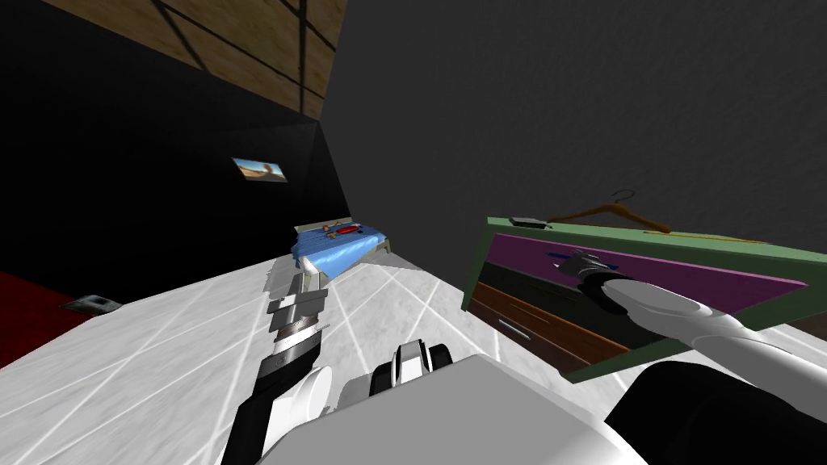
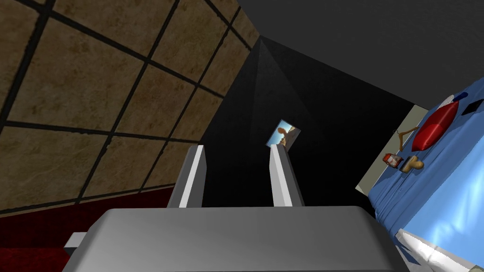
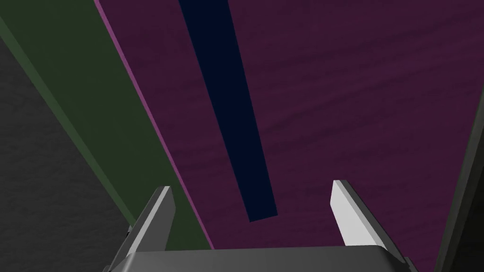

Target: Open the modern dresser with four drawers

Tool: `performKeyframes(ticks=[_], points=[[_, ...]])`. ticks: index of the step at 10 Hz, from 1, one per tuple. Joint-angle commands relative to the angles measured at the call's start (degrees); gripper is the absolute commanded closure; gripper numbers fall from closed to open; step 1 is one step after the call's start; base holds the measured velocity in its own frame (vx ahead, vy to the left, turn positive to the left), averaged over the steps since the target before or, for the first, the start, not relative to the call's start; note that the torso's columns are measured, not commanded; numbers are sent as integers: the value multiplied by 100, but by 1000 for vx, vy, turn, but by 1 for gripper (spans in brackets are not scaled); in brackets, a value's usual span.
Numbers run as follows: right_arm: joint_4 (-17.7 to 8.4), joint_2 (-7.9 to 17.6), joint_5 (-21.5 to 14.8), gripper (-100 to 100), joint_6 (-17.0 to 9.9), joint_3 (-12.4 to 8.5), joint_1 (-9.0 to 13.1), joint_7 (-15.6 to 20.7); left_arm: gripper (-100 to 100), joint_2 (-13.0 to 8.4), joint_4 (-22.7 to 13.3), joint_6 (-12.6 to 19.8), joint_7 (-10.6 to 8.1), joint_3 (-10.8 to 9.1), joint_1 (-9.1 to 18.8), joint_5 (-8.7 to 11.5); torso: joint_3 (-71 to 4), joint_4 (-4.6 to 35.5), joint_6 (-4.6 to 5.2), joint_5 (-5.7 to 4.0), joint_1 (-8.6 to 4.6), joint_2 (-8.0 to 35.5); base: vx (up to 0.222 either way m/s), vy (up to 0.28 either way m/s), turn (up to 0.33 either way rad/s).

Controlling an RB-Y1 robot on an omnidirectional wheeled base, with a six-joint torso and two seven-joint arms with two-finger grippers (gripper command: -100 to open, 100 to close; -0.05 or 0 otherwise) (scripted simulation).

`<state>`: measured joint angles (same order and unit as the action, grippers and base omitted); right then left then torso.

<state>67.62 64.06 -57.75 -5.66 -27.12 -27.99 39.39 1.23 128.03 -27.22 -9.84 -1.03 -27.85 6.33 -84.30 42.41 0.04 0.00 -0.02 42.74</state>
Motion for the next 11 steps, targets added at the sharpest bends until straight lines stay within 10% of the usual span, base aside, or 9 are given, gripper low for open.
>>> performKeyframes(ticks=[1, 6, 7, 11], points=[[2, 1, 0, 100, -1, 1, 2, 0, 0, 0, 0, 0, 0, 0, 1, 0, 7, 4, 1, -3, -6, 8, 12, 2, 3], [83, 67, 20, 100, 64, -25, -74, -22, 0, 2, 0, 1, 0, 2, 2, 0, -33, -15, -4, 3, 10, -54, -90, 146, -48], [49, 66, 30, -100, 55, -22, -61, -28, 0, 1, 0, 0, 0, 1, 2, 0, -42, -19, -7, -7, -28, -70, 48, -43, 38], [-21, 64, 48, -100, 29, -17, -27, -35, 0, -2, 0, 0, 0, -2, -1, 0, -32, -15, -4, -1, -5, -52, 105, -123, 37]])
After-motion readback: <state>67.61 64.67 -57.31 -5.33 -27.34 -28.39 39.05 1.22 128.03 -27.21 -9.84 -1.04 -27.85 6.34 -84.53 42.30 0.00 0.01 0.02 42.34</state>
